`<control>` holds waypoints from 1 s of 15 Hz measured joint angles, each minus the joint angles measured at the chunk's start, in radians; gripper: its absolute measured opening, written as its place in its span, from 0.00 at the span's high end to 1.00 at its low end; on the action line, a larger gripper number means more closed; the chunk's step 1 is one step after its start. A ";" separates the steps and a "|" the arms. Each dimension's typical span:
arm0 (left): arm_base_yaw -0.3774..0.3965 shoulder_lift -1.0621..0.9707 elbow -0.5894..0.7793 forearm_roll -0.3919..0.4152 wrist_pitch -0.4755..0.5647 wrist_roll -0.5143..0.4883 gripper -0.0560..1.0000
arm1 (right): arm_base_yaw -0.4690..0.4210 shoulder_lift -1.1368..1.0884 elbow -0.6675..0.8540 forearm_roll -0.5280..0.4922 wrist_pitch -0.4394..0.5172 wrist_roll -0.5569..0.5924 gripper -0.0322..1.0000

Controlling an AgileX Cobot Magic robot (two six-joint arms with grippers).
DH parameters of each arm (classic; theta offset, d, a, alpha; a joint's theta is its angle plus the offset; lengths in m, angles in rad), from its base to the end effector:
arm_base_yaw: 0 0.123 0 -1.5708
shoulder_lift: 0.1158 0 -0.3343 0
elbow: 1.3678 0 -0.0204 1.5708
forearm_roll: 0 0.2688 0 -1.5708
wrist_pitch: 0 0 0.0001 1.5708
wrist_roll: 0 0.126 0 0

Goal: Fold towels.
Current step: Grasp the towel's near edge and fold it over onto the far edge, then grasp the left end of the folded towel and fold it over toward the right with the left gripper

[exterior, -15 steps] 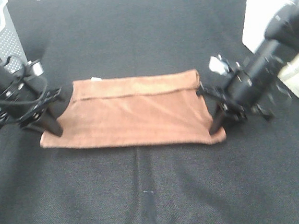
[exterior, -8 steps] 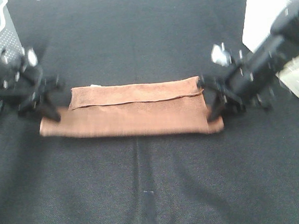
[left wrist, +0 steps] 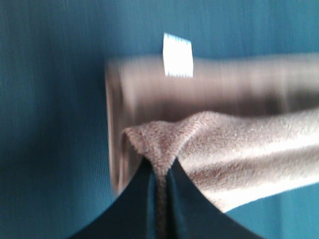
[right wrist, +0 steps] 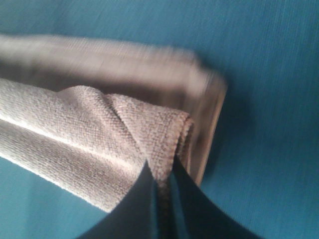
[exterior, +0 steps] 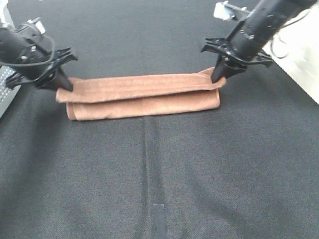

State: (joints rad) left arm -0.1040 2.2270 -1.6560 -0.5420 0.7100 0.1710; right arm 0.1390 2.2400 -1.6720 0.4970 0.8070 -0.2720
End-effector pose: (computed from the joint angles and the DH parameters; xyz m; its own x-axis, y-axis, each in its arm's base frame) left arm 0.5251 -0.0974 0.1488 -0.9272 -0.1442 -0.3456 0.0082 0.9148 -0.4037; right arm 0.5132 0.1156 0.1420 -0.9490 -0.0505 -0.3111 -0.1644 0.9214 0.3521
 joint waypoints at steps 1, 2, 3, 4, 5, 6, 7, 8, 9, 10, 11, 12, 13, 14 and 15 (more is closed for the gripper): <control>0.000 0.029 -0.034 0.000 -0.008 -0.001 0.93 | 0.000 0.041 -0.046 -0.004 0.000 0.000 0.97; 0.000 0.063 -0.068 0.000 -0.009 -0.002 0.93 | 0.000 0.078 -0.081 -0.005 0.000 0.001 0.97; 0.000 0.092 -0.095 0.000 -0.010 -0.009 0.93 | 0.000 0.112 -0.112 -0.006 0.000 0.007 0.97; 0.000 0.118 -0.115 -0.001 -0.014 -0.024 0.91 | 0.000 0.133 -0.128 -0.009 -0.001 0.027 0.97; 0.000 0.139 -0.134 -0.001 -0.018 -0.041 0.85 | 0.000 0.144 -0.133 -0.010 -0.002 0.038 0.95; 0.000 0.152 -0.145 -0.002 -0.021 -0.046 0.77 | 0.000 0.145 -0.132 -0.010 -0.002 0.049 0.88; 0.000 0.155 -0.153 -0.006 -0.025 -0.050 0.61 | 0.000 0.145 -0.134 -0.011 -0.001 0.051 0.75; 0.000 0.155 -0.160 -0.008 -0.026 -0.050 0.46 | 0.000 0.145 -0.134 -0.013 0.000 0.051 0.63; 0.000 0.155 -0.172 -0.012 -0.023 -0.051 0.31 | 0.000 0.145 -0.134 -0.019 0.007 0.051 0.48; 0.000 0.155 -0.196 -0.013 -0.002 -0.053 0.19 | -0.001 0.142 -0.134 -0.021 0.019 0.051 0.37; 0.000 0.155 -0.207 -0.003 0.010 -0.053 0.14 | -0.001 0.128 -0.134 -0.038 0.035 0.051 0.29; 0.000 0.155 -0.212 0.018 0.026 -0.055 0.13 | -0.001 0.111 -0.134 -0.055 0.046 0.051 0.27; 0.000 0.157 -0.212 0.035 0.040 -0.063 0.12 | -0.001 0.094 -0.134 -0.073 0.055 0.051 0.27; 0.000 0.166 -0.212 0.046 0.054 -0.071 0.12 | -0.001 0.078 -0.134 -0.082 0.057 0.051 0.26; 0.000 0.175 -0.212 0.047 0.061 -0.077 0.12 | -0.001 0.069 -0.134 -0.086 0.059 0.051 0.26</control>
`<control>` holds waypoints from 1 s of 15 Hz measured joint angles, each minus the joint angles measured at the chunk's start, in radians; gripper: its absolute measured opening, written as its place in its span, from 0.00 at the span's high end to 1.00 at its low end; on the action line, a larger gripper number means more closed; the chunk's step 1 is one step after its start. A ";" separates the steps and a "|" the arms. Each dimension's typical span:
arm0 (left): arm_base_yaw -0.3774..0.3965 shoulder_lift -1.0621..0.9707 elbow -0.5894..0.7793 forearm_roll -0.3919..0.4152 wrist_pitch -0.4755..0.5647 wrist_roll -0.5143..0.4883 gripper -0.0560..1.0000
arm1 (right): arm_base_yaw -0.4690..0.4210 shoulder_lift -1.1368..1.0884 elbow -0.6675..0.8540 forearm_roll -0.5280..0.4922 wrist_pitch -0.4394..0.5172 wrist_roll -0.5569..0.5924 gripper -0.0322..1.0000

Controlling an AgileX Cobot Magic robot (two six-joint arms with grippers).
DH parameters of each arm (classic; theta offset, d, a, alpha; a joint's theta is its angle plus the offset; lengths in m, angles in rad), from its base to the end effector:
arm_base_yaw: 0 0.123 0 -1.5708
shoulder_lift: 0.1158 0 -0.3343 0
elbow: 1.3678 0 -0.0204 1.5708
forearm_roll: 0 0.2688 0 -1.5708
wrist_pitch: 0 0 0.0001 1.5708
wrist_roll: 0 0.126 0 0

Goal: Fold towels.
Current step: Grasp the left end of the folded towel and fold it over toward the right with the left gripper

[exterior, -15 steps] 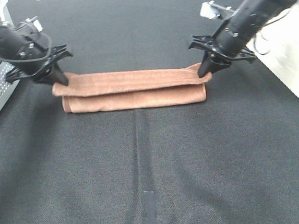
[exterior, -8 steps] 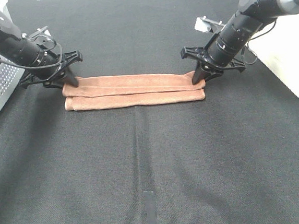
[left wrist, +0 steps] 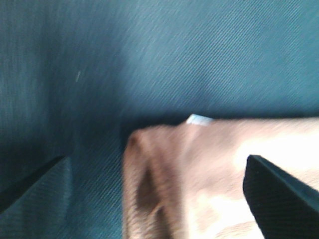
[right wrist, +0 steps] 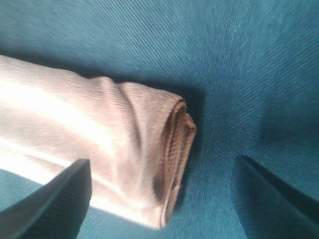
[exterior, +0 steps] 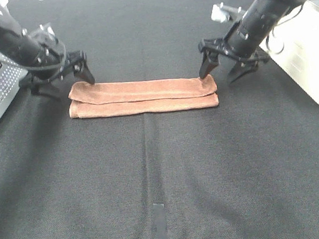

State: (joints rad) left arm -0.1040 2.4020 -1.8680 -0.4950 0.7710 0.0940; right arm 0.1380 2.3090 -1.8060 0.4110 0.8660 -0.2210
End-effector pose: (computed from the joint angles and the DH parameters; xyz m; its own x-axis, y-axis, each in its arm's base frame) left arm 0.5632 -0.1008 0.1118 -0.9381 -0.1601 -0.3071 -0.0248 0.9156 -0.4014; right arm 0.5348 0.1130 0.1392 -0.9474 -0.0795 -0.3100 -0.1783 0.9355 0.3049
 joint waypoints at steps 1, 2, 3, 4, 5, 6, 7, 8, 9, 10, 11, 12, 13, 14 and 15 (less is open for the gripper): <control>0.000 0.013 0.000 -0.001 0.010 -0.003 0.12 | 0.000 -0.002 0.000 -0.001 0.001 0.001 0.26; -0.001 0.021 0.000 -0.012 0.009 -0.003 0.12 | 0.000 -0.002 0.000 -0.001 0.001 0.001 0.26; -0.006 0.025 0.000 -0.030 0.010 -0.003 0.12 | 0.000 -0.002 0.000 -0.003 0.001 0.001 0.26; -0.013 0.029 -0.002 -0.037 0.003 -0.003 0.12 | 0.000 -0.002 0.000 -0.003 0.001 0.001 0.26; -0.026 0.033 -0.003 -0.045 -0.003 -0.003 0.12 | 0.000 -0.002 0.000 -0.003 0.001 0.001 0.26; -0.046 0.039 -0.008 -0.052 -0.013 -0.001 0.13 | 0.000 -0.002 0.000 -0.003 0.001 0.001 0.26; -0.055 0.042 -0.009 -0.056 -0.015 0.000 0.15 | 0.000 -0.002 0.000 -0.003 0.001 0.001 0.26; -0.061 0.046 -0.010 -0.059 -0.018 0.000 0.22 | 0.000 -0.002 0.000 -0.003 0.001 0.001 0.26; -0.062 0.050 -0.010 -0.076 -0.017 0.000 0.32 | 0.000 -0.002 0.000 -0.003 0.001 0.001 0.26; -0.062 0.054 -0.010 -0.084 -0.017 0.000 0.44 | 0.000 -0.002 0.000 -0.003 0.001 0.001 0.26; -0.062 0.054 -0.010 -0.084 -0.017 0.000 0.44 | 0.000 -0.002 0.000 -0.003 0.001 0.001 0.26; -0.062 0.059 -0.010 -0.089 -0.014 -0.001 0.56 | 0.000 -0.002 0.000 -0.003 0.001 0.001 0.26; -0.062 0.065 -0.008 -0.095 -0.014 -0.003 0.73 | 0.000 -0.002 0.000 -0.003 0.001 0.001 0.26; -0.062 0.065 -0.008 -0.101 -0.014 -0.003 0.81 | 0.000 -0.002 0.000 -0.003 0.002 0.001 0.26; -0.062 0.065 -0.008 -0.102 -0.013 -0.003 0.83 | 0.000 -0.002 0.000 -0.003 0.002 0.001 0.26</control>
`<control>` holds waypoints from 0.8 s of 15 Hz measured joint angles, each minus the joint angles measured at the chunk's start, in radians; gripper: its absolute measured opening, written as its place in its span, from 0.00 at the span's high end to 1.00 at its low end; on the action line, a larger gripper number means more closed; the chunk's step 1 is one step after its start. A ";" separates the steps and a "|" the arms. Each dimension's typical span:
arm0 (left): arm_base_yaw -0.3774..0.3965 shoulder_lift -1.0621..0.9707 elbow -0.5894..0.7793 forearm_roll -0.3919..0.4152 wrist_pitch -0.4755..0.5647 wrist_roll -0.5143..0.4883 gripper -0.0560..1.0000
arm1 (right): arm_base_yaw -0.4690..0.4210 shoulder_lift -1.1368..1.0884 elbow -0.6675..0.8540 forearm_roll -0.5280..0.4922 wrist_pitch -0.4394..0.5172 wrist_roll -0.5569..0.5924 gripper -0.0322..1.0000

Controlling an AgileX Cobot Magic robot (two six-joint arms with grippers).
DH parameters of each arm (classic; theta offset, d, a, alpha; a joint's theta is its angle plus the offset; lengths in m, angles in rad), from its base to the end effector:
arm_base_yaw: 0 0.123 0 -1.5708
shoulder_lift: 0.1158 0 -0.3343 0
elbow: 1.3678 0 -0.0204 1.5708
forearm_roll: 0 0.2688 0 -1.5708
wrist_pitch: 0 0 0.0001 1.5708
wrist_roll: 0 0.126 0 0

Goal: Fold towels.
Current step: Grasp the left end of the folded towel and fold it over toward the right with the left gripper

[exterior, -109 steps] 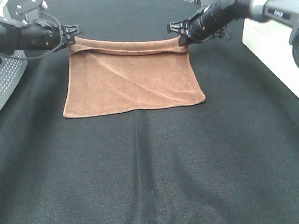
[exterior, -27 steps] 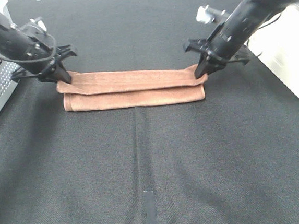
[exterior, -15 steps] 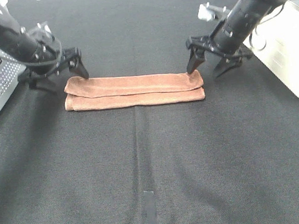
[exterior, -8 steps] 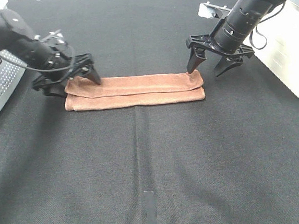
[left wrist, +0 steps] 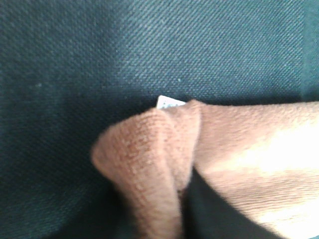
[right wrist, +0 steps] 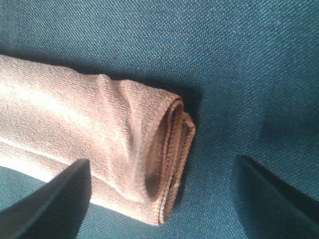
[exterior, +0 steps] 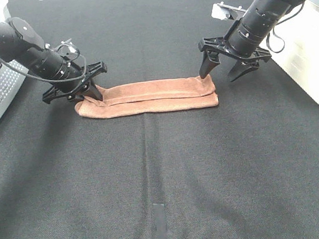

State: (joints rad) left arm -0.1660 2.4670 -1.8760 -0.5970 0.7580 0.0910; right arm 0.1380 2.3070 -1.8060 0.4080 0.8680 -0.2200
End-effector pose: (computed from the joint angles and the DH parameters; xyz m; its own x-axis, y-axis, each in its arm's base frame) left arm 0.5582 -0.1429 0.0814 -0.9552 -0.1760 -0.2380 -0.0444 0.8801 -0.4726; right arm 0.5345 0.1128 0.1402 -0.9473 -0.0811 -0.3100 -0.1793 0.9360 0.3029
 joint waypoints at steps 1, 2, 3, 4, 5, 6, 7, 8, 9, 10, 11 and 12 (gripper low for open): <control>0.000 0.000 0.000 0.000 0.003 0.000 0.83 | 0.000 0.000 0.000 0.000 0.000 0.000 0.26; 0.000 -0.002 -0.002 0.004 0.009 0.000 0.83 | 0.000 -0.001 0.000 0.000 0.004 0.000 0.26; -0.001 -0.011 -0.005 0.033 0.026 0.000 0.83 | 0.000 -0.005 0.000 -0.004 0.014 0.001 0.26; -0.004 -0.023 -0.014 0.078 0.053 -0.002 0.83 | 0.000 -0.016 0.000 -0.005 0.019 0.006 0.26; -0.008 -0.049 -0.045 0.153 0.098 -0.018 0.83 | 0.000 -0.023 0.000 -0.005 0.020 0.007 0.26; -0.008 -0.074 -0.073 0.211 0.131 -0.047 0.83 | 0.000 -0.032 0.000 -0.006 0.024 0.007 0.26; -0.008 -0.092 -0.101 0.266 0.165 -0.081 0.83 | 0.000 -0.038 0.000 -0.007 0.028 0.008 0.26; -0.008 -0.099 -0.140 0.307 0.205 -0.117 0.83 | 0.000 -0.041 0.000 -0.007 0.037 0.008 0.26; -0.008 -0.100 -0.175 0.325 0.245 -0.155 0.83 | 0.000 -0.048 0.000 -0.007 0.047 0.008 0.26; -0.008 -0.100 -0.197 0.318 0.272 -0.177 0.83 | 0.000 -0.053 0.000 -0.007 0.047 0.008 0.26; -0.009 -0.100 -0.216 0.279 0.287 -0.189 0.83 | 0.000 -0.059 0.000 -0.008 0.047 0.008 0.26; -0.015 -0.100 -0.229 0.219 0.287 -0.195 0.83 | 0.000 -0.065 0.000 -0.008 0.047 0.008 0.26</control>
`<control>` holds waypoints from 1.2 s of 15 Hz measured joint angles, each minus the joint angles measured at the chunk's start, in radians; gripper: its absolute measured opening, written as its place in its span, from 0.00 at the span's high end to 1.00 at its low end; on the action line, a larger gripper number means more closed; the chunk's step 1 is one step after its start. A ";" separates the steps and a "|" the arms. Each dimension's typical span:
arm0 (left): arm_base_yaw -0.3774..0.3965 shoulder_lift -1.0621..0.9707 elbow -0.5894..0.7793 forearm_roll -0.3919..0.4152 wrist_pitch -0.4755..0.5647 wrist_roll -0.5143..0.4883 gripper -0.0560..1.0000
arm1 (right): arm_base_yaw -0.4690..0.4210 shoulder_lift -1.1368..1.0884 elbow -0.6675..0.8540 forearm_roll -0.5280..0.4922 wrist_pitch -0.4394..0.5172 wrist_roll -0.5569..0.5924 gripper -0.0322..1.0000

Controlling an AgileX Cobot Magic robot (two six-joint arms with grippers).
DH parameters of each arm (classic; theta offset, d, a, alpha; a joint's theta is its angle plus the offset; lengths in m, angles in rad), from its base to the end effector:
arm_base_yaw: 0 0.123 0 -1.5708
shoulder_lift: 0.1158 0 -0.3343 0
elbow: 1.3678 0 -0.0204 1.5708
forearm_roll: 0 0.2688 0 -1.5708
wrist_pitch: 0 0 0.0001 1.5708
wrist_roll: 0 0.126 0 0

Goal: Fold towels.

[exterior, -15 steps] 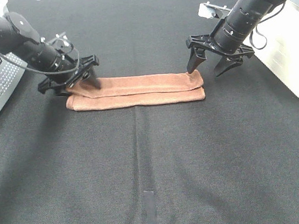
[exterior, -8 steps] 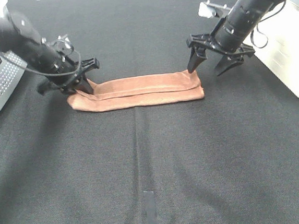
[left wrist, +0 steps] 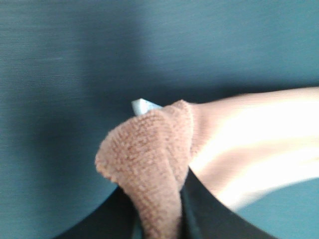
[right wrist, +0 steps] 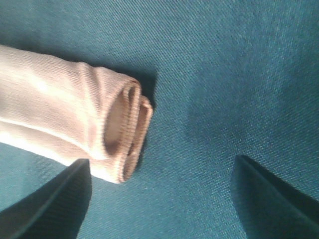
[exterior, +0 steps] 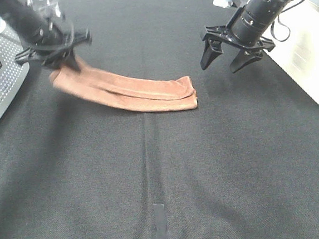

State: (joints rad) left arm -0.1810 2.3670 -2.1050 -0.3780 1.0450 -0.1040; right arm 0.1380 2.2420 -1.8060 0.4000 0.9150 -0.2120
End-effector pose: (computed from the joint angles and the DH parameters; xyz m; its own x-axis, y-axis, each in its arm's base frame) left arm 0.5605 -0.1435 0.1902 -0.9567 -0.1103 -0.2695 0.0049 0.9193 -0.3936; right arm 0.5266 0.1124 0.1736 -0.9401 -0.0919 -0.3282 -0.1971 0.9322 0.3037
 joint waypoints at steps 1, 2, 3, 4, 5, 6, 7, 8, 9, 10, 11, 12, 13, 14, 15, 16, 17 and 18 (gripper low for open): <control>-0.018 0.001 -0.004 -0.115 -0.002 0.000 0.83 | 0.000 -0.009 0.000 0.000 0.000 0.001 0.26; -0.037 0.002 -0.004 -0.174 -0.010 0.000 0.83 | 0.000 -0.017 0.000 0.000 0.000 0.006 0.26; -0.037 0.002 -0.004 -0.174 -0.010 0.000 0.83 | 0.000 -0.017 0.000 0.000 0.000 0.006 0.26; -0.061 0.007 -0.004 -0.222 -0.029 0.000 0.83 | 0.000 -0.023 0.000 0.000 0.000 0.015 0.26; -0.087 0.014 -0.006 -0.249 -0.056 0.000 0.83 | 0.000 -0.030 0.000 0.000 0.001 0.018 0.26; -0.112 0.027 -0.007 -0.262 -0.087 -0.001 0.83 | 0.000 -0.035 0.000 0.000 0.006 0.019 0.26; -0.134 0.040 -0.007 -0.277 -0.121 -0.006 0.83 | 0.000 -0.043 0.000 0.000 0.014 0.020 0.26; -0.156 0.052 -0.007 -0.286 -0.163 -0.015 0.83 | 0.000 -0.050 0.000 0.000 0.024 0.020 0.26; -0.176 0.062 -0.007 -0.290 -0.200 -0.022 0.81 | 0.000 -0.055 0.000 0.000 0.025 0.020 0.26; -0.197 0.067 -0.007 -0.299 -0.251 -0.028 0.70 | 0.000 -0.062 0.000 0.000 0.025 0.020 0.26; -0.209 0.070 -0.007 -0.315 -0.277 -0.029 0.59 | 0.000 -0.064 0.000 0.000 0.028 0.020 0.26; -0.219 0.071 -0.007 -0.340 -0.294 -0.029 0.48 | 0.000 -0.065 0.000 0.000 0.034 0.021 0.26; -0.227 0.071 -0.007 -0.361 -0.300 -0.029 0.39 | 0.000 -0.066 0.000 0.000 0.037 0.021 0.26; -0.230 0.071 -0.007 -0.386 -0.304 -0.029 0.35 | 0.000 -0.066 0.000 0.001 0.044 0.021 0.26; -0.232 0.072 -0.007 -0.409 -0.305 -0.029 0.34 | 0.000 -0.066 0.000 0.002 0.044 0.021 0.26; -0.232 0.071 -0.007 -0.420 -0.306 -0.029 0.33 | 0.000 -0.066 0.000 0.008 0.048 0.021 0.26; -0.227 0.071 -0.010 -0.425 -0.306 -0.027 0.33 | 0.000 -0.066 0.000 0.020 0.048 0.021 0.26; -0.215 0.072 -0.022 -0.425 -0.302 -0.016 0.33 | 0.000 -0.066 0.000 0.039 0.048 0.021 0.26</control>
State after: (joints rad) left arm -0.3960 2.4390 -2.1270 -0.8030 0.7430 -0.1200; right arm 0.1380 2.1760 -1.8060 0.4390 0.9630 -0.1910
